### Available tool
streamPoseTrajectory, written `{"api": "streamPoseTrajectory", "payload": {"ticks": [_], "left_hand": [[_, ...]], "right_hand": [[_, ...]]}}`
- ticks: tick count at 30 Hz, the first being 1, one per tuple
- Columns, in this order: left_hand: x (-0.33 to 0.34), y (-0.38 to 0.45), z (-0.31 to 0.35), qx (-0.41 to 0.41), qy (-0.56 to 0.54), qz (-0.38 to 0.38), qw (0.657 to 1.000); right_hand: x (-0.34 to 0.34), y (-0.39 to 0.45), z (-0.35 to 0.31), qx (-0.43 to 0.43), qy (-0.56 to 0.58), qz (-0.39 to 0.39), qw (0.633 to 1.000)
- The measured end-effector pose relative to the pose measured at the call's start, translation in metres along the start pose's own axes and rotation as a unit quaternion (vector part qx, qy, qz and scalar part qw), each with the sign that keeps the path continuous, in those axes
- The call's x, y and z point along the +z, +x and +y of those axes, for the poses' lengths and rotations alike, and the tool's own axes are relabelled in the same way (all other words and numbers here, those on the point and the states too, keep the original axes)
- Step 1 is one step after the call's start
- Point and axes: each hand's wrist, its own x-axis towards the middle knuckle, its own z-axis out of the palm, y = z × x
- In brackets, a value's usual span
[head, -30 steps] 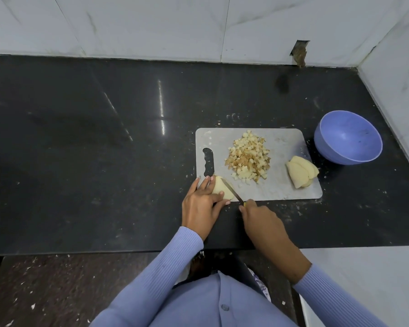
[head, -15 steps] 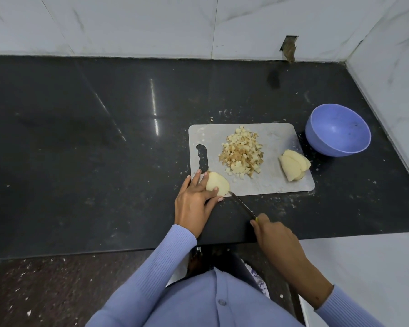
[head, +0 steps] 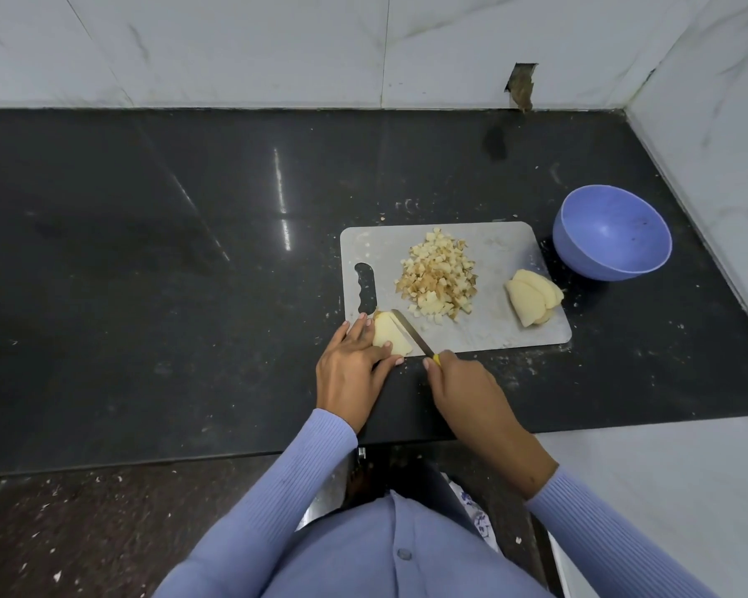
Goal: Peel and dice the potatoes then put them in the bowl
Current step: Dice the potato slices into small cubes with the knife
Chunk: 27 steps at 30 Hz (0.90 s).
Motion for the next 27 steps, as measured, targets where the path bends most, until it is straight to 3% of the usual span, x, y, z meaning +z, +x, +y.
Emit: {"api": "streamPoseTrajectory", "payload": {"ticks": [17,27], "left_hand": [[0.005,-0.001,-0.001,-0.003,-0.003,-0.005,1.000],[0.003,0.000,0.003,0.000,0.022,0.020,1.000]], "right_hand": [[0.006,0.022,-0.017,-0.020,0.025,-0.002,0.999],[0.004,-0.002,-0.004,0.009,-0.063,-0.047,0.997]]}}
